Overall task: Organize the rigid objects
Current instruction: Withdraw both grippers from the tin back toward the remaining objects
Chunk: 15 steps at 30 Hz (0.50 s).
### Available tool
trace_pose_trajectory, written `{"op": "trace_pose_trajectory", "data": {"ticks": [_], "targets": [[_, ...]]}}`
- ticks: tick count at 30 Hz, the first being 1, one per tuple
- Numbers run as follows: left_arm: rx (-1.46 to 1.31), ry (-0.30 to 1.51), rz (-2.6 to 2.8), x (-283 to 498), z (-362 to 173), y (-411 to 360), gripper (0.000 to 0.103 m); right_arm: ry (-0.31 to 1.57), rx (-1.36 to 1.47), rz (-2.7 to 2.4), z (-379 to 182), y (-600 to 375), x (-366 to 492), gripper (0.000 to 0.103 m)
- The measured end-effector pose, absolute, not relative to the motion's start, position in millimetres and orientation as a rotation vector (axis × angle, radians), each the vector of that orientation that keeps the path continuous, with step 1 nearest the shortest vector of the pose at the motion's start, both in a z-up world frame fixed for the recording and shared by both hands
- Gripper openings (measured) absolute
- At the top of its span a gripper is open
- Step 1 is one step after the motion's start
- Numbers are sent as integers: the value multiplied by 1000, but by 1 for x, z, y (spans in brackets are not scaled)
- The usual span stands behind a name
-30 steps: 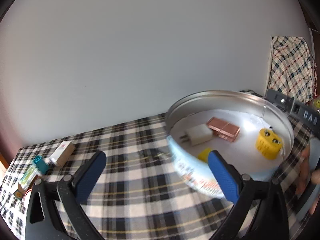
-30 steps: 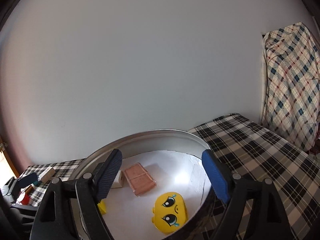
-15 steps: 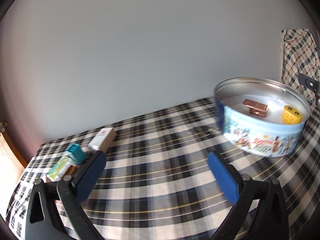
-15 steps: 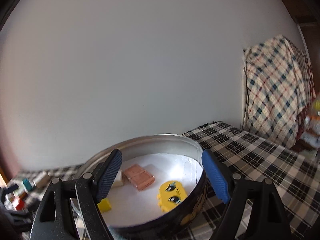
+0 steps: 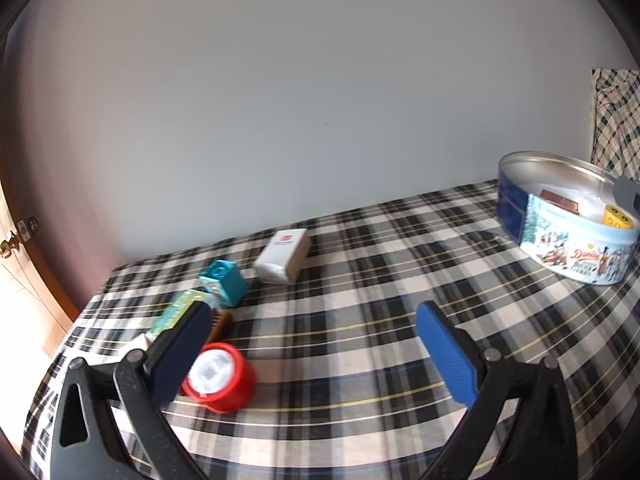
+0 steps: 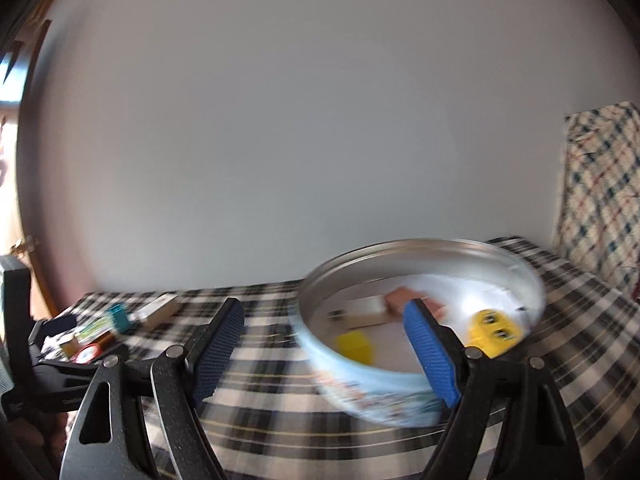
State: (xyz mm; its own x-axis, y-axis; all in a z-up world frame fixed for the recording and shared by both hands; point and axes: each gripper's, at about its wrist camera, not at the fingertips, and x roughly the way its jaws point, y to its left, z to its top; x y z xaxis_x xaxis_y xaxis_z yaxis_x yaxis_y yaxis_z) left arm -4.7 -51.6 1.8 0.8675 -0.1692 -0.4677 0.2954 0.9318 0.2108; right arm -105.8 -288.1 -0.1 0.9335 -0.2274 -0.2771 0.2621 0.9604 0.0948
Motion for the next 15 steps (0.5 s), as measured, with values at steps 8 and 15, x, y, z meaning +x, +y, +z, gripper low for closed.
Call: {"op": "trace_pose_trajectory", "data": {"ticks": [8, 15], "targets": [[289, 488, -187, 15, 4, -1, 103, 362, 92, -66, -9, -221, -68, 84], [273, 509, -127, 28, 7, 57, 103, 472, 90, 79, -21, -166, -31, 84]]}}
